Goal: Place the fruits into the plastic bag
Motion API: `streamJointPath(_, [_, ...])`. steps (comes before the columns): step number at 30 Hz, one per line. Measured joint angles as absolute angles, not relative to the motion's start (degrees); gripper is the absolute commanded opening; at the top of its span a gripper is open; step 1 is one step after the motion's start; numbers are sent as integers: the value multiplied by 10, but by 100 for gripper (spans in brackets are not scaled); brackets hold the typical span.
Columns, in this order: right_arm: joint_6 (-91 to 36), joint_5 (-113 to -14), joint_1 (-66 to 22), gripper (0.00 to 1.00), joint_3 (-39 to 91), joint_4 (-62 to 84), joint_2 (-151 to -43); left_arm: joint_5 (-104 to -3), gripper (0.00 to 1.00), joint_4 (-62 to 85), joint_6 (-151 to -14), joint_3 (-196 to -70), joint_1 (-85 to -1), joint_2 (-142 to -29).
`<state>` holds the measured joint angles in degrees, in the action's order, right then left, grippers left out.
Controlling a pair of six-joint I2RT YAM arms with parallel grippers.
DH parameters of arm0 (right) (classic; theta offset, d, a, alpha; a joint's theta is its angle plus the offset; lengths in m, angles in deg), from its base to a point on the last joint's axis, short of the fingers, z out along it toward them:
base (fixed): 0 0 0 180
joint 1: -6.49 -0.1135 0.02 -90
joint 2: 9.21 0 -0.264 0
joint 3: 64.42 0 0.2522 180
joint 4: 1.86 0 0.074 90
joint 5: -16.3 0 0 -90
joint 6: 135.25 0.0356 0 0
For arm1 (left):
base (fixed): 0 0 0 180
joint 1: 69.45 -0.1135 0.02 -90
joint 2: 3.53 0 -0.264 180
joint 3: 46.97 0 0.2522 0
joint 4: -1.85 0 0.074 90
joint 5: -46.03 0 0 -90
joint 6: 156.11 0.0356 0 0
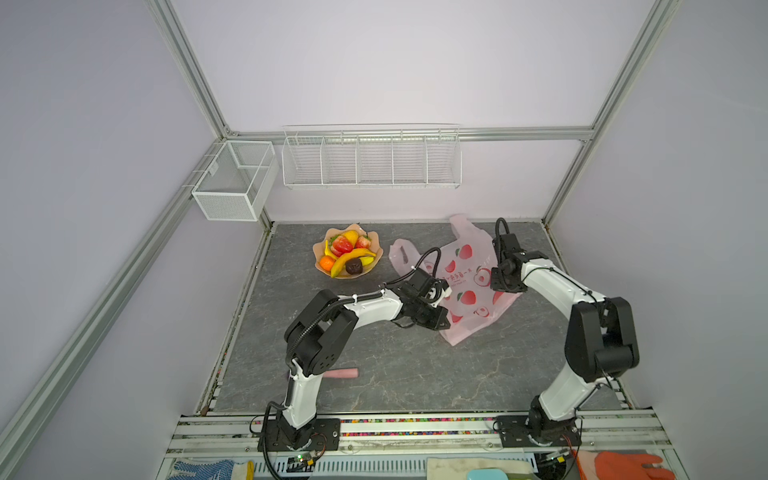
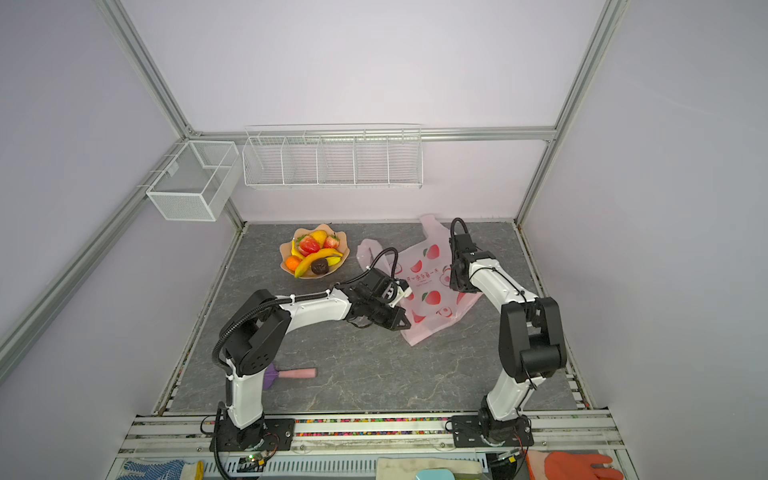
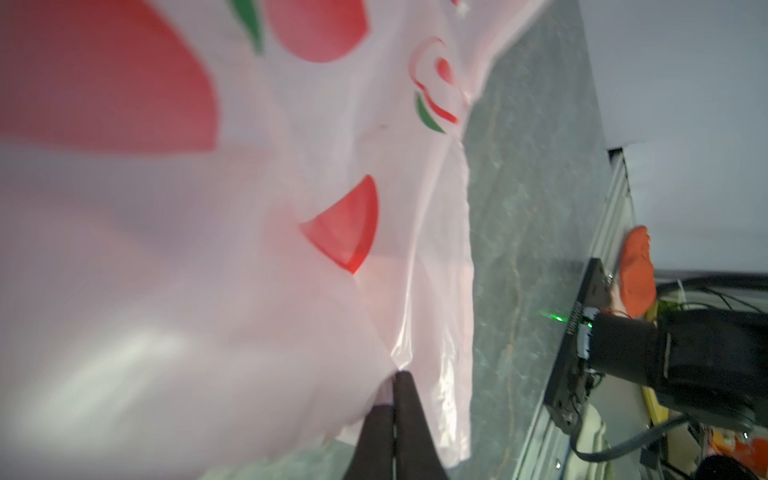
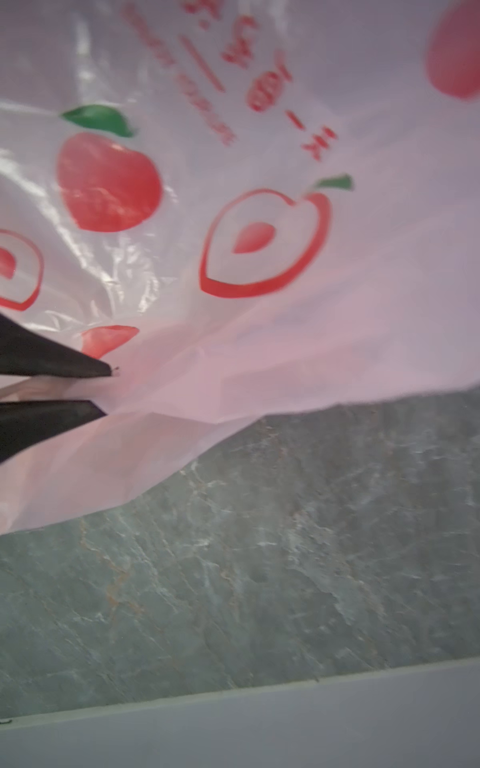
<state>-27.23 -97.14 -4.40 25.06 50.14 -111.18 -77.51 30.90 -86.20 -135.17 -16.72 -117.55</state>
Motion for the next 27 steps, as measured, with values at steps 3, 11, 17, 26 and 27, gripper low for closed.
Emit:
streamJointPath(3, [-287, -988, -44, 33, 302, 487, -1164, -799, 25, 345, -839, -1377, -139, -1175])
streamJointPath(11, [-299, -975, -44, 76, 321, 463, -1165, -864, 59, 385, -828, -1388, -156, -1099])
streamJointPath(17, [-283, -936, -40, 92, 278, 468, -1029, -814, 79, 402, -861, -1386, -226, -964])
streamJointPath(26, [-247, -783, -38, 94, 180, 477, -856, -660, 76, 513, -834, -1407, -430, -974])
streamJointPath(27, [-241, -767, -39, 93, 169, 479, -849, -648, 74, 524, -829, -1409, -437, -988])
